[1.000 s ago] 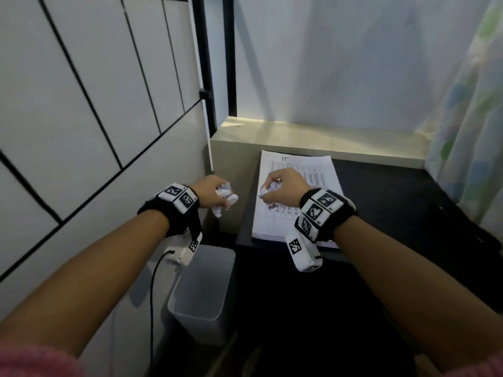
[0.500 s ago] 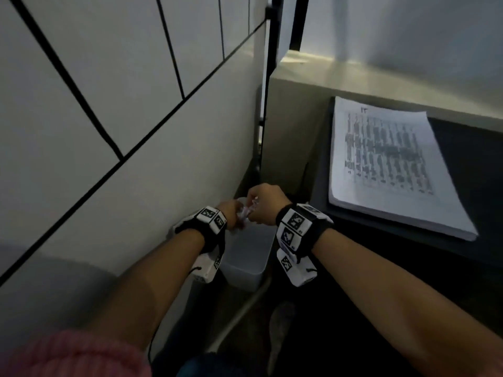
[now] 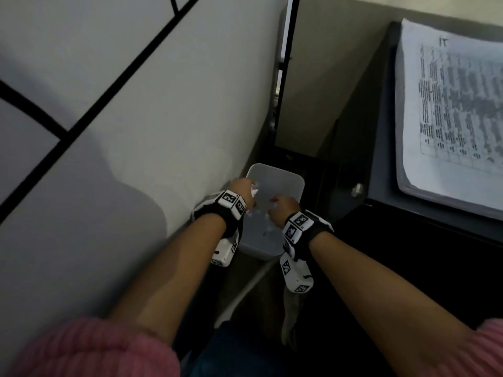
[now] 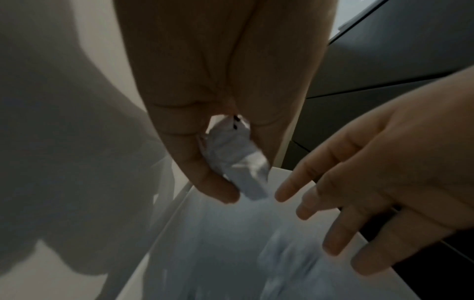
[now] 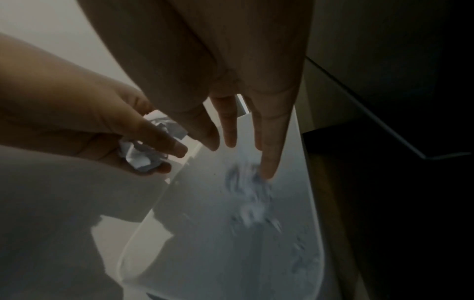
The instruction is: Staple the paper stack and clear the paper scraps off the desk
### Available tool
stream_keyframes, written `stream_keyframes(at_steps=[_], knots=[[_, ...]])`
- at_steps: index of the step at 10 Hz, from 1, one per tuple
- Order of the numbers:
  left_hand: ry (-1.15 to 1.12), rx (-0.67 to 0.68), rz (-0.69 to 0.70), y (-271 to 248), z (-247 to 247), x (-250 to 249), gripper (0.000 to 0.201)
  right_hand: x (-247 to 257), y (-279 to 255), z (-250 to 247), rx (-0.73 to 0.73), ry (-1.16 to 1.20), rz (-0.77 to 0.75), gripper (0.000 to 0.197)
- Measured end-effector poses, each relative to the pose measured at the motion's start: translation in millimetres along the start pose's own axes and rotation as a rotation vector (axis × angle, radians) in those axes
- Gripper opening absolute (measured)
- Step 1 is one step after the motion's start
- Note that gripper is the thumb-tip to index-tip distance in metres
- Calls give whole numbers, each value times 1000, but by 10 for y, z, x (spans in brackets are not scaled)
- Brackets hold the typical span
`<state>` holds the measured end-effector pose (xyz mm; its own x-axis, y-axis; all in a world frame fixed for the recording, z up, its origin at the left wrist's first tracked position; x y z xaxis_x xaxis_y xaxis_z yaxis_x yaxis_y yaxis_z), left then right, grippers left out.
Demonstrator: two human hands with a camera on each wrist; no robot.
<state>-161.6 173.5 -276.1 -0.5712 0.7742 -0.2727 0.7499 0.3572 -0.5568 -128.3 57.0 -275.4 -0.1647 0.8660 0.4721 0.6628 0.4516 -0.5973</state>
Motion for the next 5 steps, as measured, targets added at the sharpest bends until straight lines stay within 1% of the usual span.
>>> stream_keyframes(at_steps=[1, 2, 3, 4, 5], knots=[[-38, -33, -12, 125, 49, -18, 51, -5, 19, 9, 57, 3, 35, 36], [-54, -26, -11, 182, 73, -24, 60, -5, 21, -10, 64, -43, 49, 38], [-56, -3, -18, 158, 41, -57, 69, -15, -34, -51, 102, -82, 64, 41], [-113, 26, -16, 149, 19, -86, 71, -36, -93, -77, 81, -64, 47, 42], [-117, 38, -8, 97, -57, -140, 65, -19, -207, -122, 73, -112, 42, 39]])
Point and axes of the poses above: each hand's wrist, its own y-axis towards the middle knuckle, its own z-axis out of the palm, x = y × z, the point moved 2 cm from there along y, towards the middle knuckle, and after that the axes turned 2 degrees about y, right-handed, at the moved point
